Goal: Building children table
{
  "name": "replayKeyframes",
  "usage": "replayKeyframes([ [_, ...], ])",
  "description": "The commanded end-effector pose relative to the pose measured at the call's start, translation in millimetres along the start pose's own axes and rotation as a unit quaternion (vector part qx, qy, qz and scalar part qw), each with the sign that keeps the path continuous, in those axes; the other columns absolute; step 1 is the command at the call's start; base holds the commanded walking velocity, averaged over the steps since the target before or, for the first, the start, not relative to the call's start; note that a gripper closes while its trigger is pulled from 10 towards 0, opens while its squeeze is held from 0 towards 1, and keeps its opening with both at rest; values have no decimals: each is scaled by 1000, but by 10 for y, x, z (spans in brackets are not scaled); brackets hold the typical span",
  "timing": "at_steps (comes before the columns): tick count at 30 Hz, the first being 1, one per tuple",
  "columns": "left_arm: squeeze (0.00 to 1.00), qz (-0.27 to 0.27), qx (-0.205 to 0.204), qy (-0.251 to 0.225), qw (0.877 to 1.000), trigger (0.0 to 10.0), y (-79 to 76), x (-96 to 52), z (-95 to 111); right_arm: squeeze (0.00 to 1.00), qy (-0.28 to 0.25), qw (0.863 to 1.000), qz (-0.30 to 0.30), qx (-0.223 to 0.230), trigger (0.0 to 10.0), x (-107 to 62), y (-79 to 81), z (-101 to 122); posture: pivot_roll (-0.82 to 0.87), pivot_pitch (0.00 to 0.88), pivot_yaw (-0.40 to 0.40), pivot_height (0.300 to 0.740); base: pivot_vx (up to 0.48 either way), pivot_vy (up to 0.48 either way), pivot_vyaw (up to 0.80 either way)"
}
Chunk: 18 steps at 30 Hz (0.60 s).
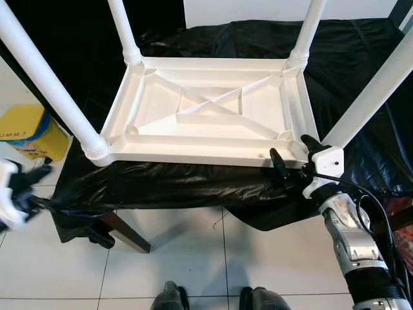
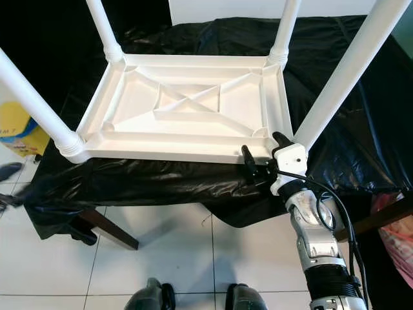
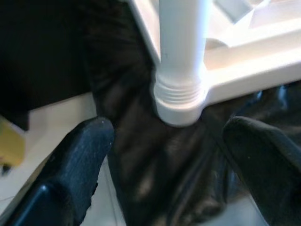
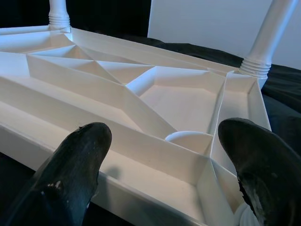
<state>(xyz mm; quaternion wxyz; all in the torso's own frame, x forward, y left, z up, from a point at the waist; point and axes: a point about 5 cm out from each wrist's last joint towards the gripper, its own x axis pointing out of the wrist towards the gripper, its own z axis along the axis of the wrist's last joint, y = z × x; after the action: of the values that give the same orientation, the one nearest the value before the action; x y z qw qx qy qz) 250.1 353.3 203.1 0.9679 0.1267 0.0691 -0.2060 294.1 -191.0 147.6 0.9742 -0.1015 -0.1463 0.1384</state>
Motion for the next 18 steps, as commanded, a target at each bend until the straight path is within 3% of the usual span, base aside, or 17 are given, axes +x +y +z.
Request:
replayKeyframes([
  [1, 0, 22, 11, 19, 1000, 10000, 126, -14, -61, 0, 27, 1000, -16, -2, 10000, -83, -101, -103, 42, 174, 32, 740, 0, 0, 0],
  [4, 0, 96, 40, 19, 994, 10000, 344, 38, -27, 0, 29, 1000, -8, -1, 10000, -81, -86, -113, 36, 174, 30, 740, 0, 0, 0],
  [9, 0, 131, 34, 4, 991, 10000, 447, 109, 30, 0, 29, 1000, 7, 4, 10000, -88, -21, -117, 19, 174, 25, 740, 0, 0, 0],
  [11, 0, 188, 19, -33, 981, 10000, 571, 326, 181, 0, 35, 998, 46, 21, 10000, -140, 173, -139, 6, 175, 21, 740, 0, 0, 0],
  [13, 0, 212, 4, -53, 976, 10000, 595, 472, 275, 0, 39, 997, 64, 30, 10000, -172, 268, -155, -4, 176, 18, 740, 0, 0, 0],
  [17, 0, 233, -5, -69, 970, 10000, 600, 594, 363, 0, 41, 996, 75, 37, 10000, -193, 324, -160, -13, 176, 16, 740, 0, 0, 0],
  [18, 0, 236, -25, -88, 968, 10000, 595, 649, 416, 0, 43, 995, 79, 40, 10000, -208, 352, -160, -20, 177, 16, 740, 0, 0, 0],
])
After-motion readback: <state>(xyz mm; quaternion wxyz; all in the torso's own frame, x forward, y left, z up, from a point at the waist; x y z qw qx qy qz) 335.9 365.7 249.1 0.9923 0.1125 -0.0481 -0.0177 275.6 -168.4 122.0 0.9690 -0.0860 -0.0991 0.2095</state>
